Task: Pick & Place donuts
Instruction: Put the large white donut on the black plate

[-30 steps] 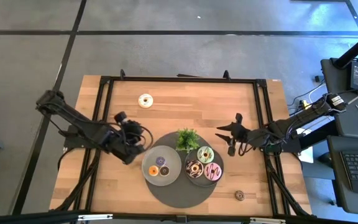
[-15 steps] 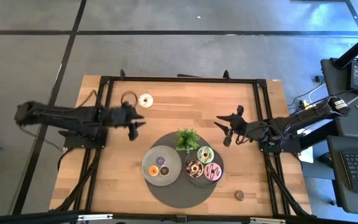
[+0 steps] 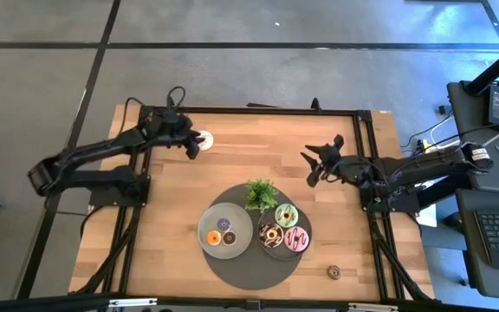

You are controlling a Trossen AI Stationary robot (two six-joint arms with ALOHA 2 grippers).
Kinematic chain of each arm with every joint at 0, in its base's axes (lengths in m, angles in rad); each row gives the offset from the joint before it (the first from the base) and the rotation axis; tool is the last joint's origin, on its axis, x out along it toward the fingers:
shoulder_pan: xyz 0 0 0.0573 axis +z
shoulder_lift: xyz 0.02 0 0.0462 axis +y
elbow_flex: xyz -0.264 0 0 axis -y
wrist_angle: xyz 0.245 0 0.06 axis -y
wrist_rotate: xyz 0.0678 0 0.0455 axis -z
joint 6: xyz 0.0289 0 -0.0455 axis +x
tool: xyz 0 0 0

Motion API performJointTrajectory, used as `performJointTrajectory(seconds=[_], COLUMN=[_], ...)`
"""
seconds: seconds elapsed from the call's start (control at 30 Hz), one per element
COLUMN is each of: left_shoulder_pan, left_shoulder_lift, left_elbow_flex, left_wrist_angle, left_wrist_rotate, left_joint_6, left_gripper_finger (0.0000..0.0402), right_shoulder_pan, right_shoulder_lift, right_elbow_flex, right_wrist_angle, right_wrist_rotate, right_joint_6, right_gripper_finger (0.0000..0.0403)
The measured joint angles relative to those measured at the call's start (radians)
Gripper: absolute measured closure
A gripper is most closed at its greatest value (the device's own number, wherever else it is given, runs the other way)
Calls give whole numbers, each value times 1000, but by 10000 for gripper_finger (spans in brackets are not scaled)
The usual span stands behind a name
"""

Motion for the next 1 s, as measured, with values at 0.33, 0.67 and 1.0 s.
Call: performJointTrajectory(seconds=[0.33, 0.67, 1.0], left_shoulder_pan=[66, 47, 0], left_shoulder_lift=[283, 417, 471], left_elbow_flex=[0, 0, 0], left_wrist_angle=[256, 257, 263], left_wrist_rotate=[-1, -1, -140], left_joint_6=[-58, -144, 77], left_gripper_finger=[271, 271, 287], right_shoulder_pan=[-73, -80, -80], right_shoulder_lift=[0, 0, 0], right_elbow_flex=[0, 0, 0], right_wrist_angle=[-1, -1, -1], right_wrist_rotate=[-1, -3, -3], right_joint_6=[-53, -22, -23], right_gripper_finger=[269, 269, 269])
